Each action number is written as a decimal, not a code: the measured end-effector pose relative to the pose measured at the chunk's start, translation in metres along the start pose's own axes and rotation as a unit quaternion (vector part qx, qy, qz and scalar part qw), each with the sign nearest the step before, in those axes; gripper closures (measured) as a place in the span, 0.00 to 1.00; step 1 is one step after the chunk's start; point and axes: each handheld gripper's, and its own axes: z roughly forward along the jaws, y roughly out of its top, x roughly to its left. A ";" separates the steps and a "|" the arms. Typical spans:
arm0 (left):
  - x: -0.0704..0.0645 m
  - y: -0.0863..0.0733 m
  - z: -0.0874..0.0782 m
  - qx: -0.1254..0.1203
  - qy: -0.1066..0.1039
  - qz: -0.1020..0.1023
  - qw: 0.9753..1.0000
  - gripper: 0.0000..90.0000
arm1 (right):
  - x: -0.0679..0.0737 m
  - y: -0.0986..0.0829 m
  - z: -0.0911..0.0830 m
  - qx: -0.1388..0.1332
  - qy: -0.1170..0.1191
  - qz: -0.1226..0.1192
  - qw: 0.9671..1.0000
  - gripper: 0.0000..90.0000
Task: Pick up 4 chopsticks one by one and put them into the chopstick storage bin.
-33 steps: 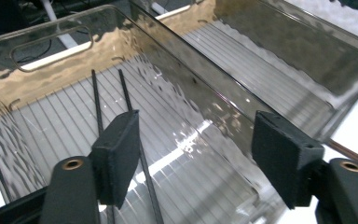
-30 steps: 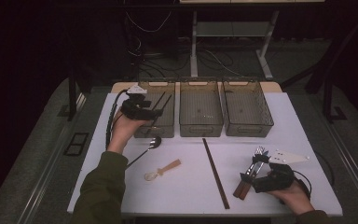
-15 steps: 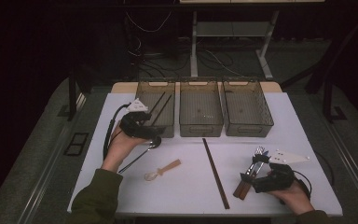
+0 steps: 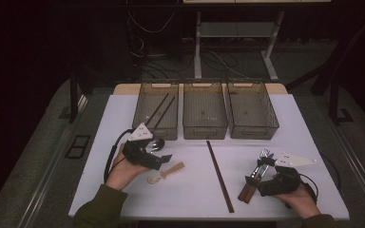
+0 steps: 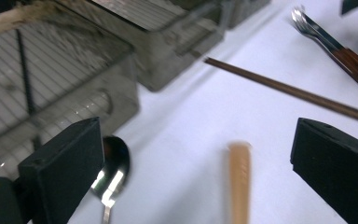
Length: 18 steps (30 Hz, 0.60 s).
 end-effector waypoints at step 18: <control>-0.036 -0.049 -0.008 0.003 -0.032 0.008 0.999 0.00 | 0.004 0.006 0.005 0.030 -0.003 0.007 1.000 0.01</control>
